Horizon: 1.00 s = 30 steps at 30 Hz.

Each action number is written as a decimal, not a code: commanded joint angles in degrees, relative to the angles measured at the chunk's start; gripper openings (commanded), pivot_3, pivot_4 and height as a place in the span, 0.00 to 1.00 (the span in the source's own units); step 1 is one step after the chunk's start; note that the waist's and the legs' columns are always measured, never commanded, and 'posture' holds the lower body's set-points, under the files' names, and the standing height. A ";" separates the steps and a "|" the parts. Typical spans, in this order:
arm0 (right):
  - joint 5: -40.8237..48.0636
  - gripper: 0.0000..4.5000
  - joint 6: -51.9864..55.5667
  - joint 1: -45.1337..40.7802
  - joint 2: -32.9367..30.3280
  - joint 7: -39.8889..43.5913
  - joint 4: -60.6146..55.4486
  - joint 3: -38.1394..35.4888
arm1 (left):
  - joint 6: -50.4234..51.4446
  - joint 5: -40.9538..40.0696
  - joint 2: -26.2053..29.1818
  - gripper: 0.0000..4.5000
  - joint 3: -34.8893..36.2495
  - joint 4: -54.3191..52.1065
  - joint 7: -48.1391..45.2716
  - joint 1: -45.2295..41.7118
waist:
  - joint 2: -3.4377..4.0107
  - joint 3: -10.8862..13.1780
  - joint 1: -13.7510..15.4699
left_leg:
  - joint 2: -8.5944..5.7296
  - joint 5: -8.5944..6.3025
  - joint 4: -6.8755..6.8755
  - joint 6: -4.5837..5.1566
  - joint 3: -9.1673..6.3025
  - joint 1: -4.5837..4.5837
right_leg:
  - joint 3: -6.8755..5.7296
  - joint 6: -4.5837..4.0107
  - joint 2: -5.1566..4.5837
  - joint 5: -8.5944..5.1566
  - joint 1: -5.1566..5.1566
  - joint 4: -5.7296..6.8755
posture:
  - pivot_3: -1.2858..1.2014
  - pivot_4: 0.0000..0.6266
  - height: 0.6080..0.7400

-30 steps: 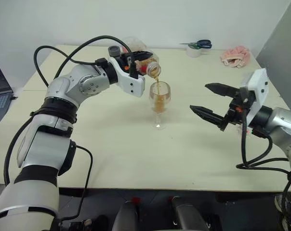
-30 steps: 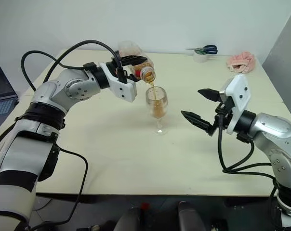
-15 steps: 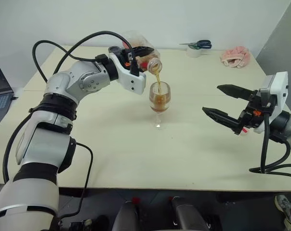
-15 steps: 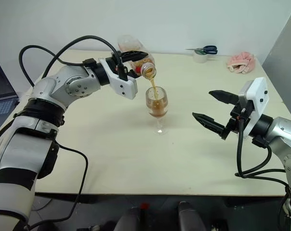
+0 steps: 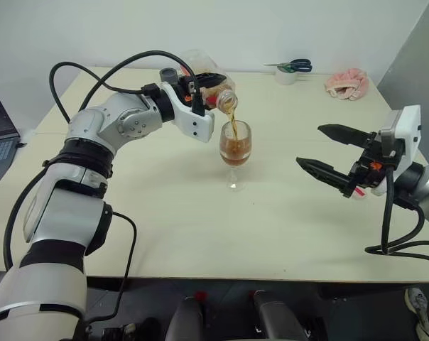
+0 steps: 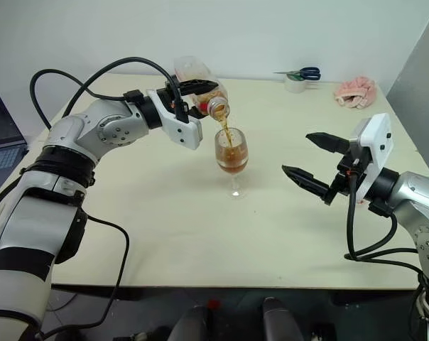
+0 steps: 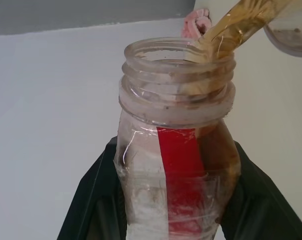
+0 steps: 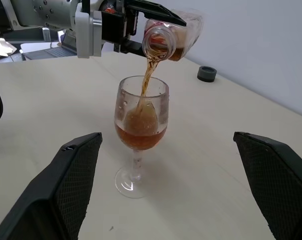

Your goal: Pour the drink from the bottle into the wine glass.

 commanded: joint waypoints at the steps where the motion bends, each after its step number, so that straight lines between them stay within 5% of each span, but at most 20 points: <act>1: -0.30 1.00 -1.56 -1.42 -0.12 -0.53 -0.31 -0.22 | -0.17 -1.51 0.48 0.41 0.79 -0.62 0.77 -2.30 | 0.00 0.00 0.00 | 0.00 0.00 0.00 0.00 0.00 0.00 | 0.00 0.00 0.00 0.00 0.00 0.00 | 0.52 0.24 1.00; 11: -1.85 1.00 -2.06 -2.70 0.16 -1.18 -0.21 2.05 | 0.95 -8.54 -1.04 0.41 3.08 0.22 -3.23 -1.10 | 0.00 0.00 0.03 | 0.00 0.00 0.01 0.00 0.00 0.00 | -0.01 0.00 -0.01 0.00 0.00 0.02 | 0.52 0.24 1.00; 17: -1.75 1.00 -1.63 -8.61 1.71 -2.44 1.70 4.29 | 8.69 -26.66 -5.99 0.41 10.02 -1.66 -15.13 2.37 | 0.01 0.00 -0.13 | 0.00 0.00 0.02 0.00 0.02 0.04 | 0.00 0.00 0.00 0.00 0.00 0.11 | 0.52 0.24 1.00; 24: -1.65 1.00 -1.26 -18.43 5.65 -2.44 5.97 8.93 | 29.74 -41.99 -7.79 0.41 19.86 -12.13 -21.55 8.67 | 0.01 0.00 -0.98 | 0.01 0.00 0.01 0.00 0.02 0.17 | 0.02 -0.01 0.03 0.00 -0.02 0.39 | 0.52 0.24 1.00; 30: -5.83 1.00 5.13 -32.17 10.98 -7.42 11.50 17.32 | 55.55 -50.68 -8.10 0.41 31.01 -26.53 -13.03 18.02 | 0.02 -0.01 -1.82 | 0.07 0.00 0.00 0.00 -0.01 0.30 | 0.03 -0.04 0.04 -0.02 -0.01 0.57 | 0.52 0.24 1.00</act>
